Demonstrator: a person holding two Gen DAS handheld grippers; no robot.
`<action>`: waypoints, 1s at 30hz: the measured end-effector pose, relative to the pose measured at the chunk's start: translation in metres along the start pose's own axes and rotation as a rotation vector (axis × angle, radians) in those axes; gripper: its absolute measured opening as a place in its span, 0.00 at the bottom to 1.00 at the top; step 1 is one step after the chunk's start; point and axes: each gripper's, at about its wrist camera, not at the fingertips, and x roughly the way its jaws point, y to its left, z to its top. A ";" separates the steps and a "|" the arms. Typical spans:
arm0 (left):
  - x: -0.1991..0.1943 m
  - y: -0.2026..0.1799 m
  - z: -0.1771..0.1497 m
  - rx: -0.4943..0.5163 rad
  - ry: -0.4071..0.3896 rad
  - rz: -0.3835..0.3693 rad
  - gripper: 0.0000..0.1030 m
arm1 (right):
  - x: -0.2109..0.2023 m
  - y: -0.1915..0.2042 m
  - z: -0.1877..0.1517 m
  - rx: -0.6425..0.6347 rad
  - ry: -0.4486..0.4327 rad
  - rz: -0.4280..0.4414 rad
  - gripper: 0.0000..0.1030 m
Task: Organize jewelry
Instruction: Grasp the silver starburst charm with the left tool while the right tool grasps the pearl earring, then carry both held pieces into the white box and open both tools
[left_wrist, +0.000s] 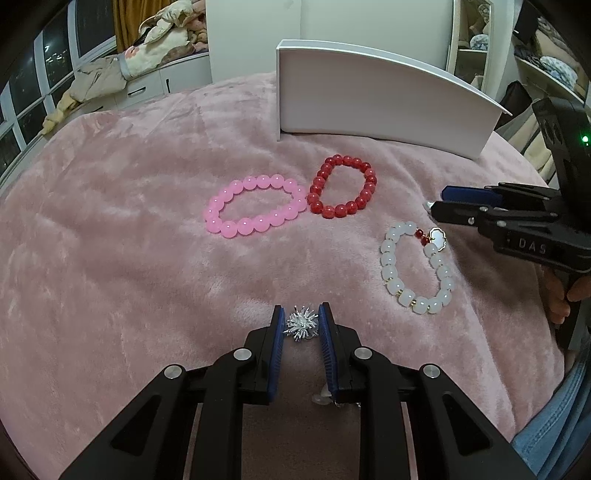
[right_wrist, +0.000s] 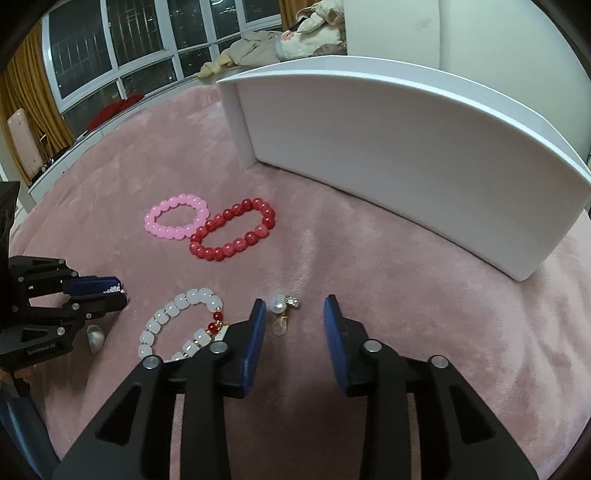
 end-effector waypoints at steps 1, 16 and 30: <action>0.000 0.000 0.000 -0.002 0.000 -0.002 0.24 | 0.002 0.002 0.000 -0.008 0.003 0.001 0.34; -0.002 -0.001 0.003 0.001 -0.002 -0.038 0.23 | -0.005 -0.002 0.007 0.034 -0.022 0.058 0.17; -0.041 -0.018 0.082 0.023 -0.145 -0.075 0.23 | -0.083 -0.025 0.056 0.078 -0.203 0.074 0.17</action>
